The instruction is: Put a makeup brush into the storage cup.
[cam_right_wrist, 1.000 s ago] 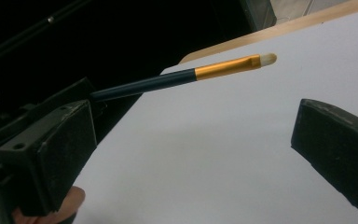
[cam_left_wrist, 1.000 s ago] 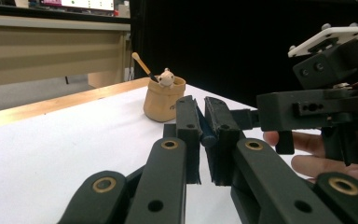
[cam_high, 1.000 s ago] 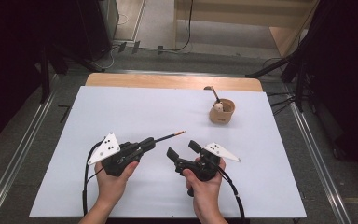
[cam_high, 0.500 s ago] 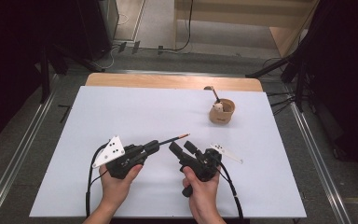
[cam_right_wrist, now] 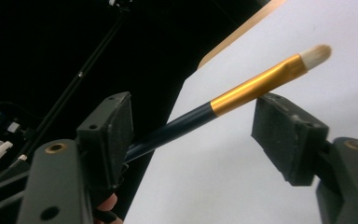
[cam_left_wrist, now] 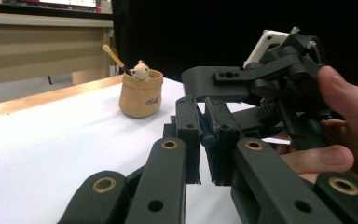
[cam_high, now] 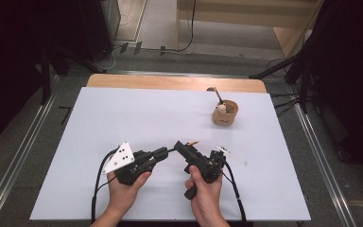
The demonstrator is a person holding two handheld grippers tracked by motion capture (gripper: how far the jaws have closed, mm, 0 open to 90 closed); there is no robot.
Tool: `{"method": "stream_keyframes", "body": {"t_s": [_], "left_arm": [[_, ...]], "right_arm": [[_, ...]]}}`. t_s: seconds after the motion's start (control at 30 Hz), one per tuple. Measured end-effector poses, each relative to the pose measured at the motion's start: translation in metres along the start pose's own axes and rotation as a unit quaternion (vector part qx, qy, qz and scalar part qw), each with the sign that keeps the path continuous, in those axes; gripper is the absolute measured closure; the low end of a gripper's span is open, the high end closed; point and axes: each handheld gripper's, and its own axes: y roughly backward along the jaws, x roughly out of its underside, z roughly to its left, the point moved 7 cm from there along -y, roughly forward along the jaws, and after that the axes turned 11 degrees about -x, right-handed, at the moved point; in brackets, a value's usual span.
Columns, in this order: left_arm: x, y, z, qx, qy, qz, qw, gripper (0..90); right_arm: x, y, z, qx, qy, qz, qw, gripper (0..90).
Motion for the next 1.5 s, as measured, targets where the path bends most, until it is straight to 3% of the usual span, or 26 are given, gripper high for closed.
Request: {"method": "stream_keyframes", "body": {"t_s": [0.17,0.27,0.3,0.33,0.37,0.4,0.43,0.47,0.53,0.63,0.77,0.8,0.87,0.97,1.13,1.27,1.4,1.43,1.5], "left_arm": [[0.002,-0.002,-0.004,0.005,-0.004,0.004,1.0,85.9],[0.004,-0.003,-0.004,0.009,-0.002,0.008,0.9999,85.9],[0.006,-0.004,-0.004,0.015,-0.003,0.016,0.9997,85.8],[0.008,-0.004,-0.004,0.019,-0.006,0.019,0.9996,85.1],[0.01,-0.004,-0.005,0.019,-0.009,0.021,0.9995,72.6],[0.011,-0.005,-0.004,0.013,-0.008,0.027,0.9995,53.9],[0.012,-0.006,-0.002,-0.01,-0.005,0.036,0.9993,32.6],[0.012,-0.006,0.001,-0.021,-0.001,0.04,0.999,16.0],[0.014,-0.005,0.004,-0.01,-0.001,0.045,0.9989,0.8],[0.014,-0.001,0.012,-0.014,0.016,0.043,0.9989,0.0],[0.014,0.004,0.02,-0.018,0.025,0.046,0.9985,0.0],[0.014,0.005,0.022,-0.018,0.029,0.046,0.9983,0.0],[0.014,0.008,0.025,-0.017,0.036,0.044,0.9982,0.0],[0.016,0.012,0.031,-0.027,0.038,0.045,0.9979,0.0],[0.017,0.017,0.039,-0.048,0.032,0.044,0.9974,0.0],[0.017,0.022,0.044,-0.049,0.025,0.043,0.9975,0.0],[0.02,0.026,0.049,-0.056,0.025,0.045,0.9971,0.0],[0.02,0.027,0.051,-0.055,0.024,0.045,0.9971,0.0],[0.021,0.03,0.052,-0.058,0.022,0.046,0.997,0.0]], "right_arm": [[0.001,0.0,-0.001,-0.009,-0.017,0.003,0.9998,41.2],[0.001,0.001,-0.001,-0.017,-0.021,0.007,0.9996,53.8],[0.001,0.001,0.0,-0.028,-0.03,0.007,0.9991,61.3],[0.0,0.003,0.002,-0.043,-0.039,0.005,0.9983,74.9],[-0.001,0.005,0.004,-0.048,-0.034,0.007,0.9983,84.0],[-0.003,0.006,0.004,-0.051,-0.018,0.005,0.9985,84.2],[-0.004,0.007,0.005,-0.056,-0.009,0.005,0.9984,84.2],[-0.006,0.007,0.005,-0.05,0.018,0.009,0.9986,84.2],[-0.007,0.009,0.004,-0.034,0.053,0.011,0.998,84.2],[-0.009,0.01,0.003,-0.016,0.091,0.01,0.9957,84.2],[-0.014,0.012,0.003,0.0,0.145,0.014,0.9894,84.2],[-0.015,0.013,0.004,0.004,0.16,0.014,0.9871,84.2],[-0.017,0.014,0.005,0.021,0.2,0.017,0.9793,84.2],[-0.018,0.015,0.008,0.035,0.236,0.029,0.9707,84.2],[-0.02,0.017,0.007,0.052,0.258,0.038,0.964,84.2],[-0.026,0.021,0.007,0.064,0.294,0.038,0.953,84.2],[-0.033,0.026,0.008,0.071,0.317,0.034,0.9452,84.2],[-0.034,0.027,0.008,0.073,0.321,0.032,0.9438,84.2],[-0.037,0.03,0.006,0.073,0.318,0.03,0.9447,84.2]]}}
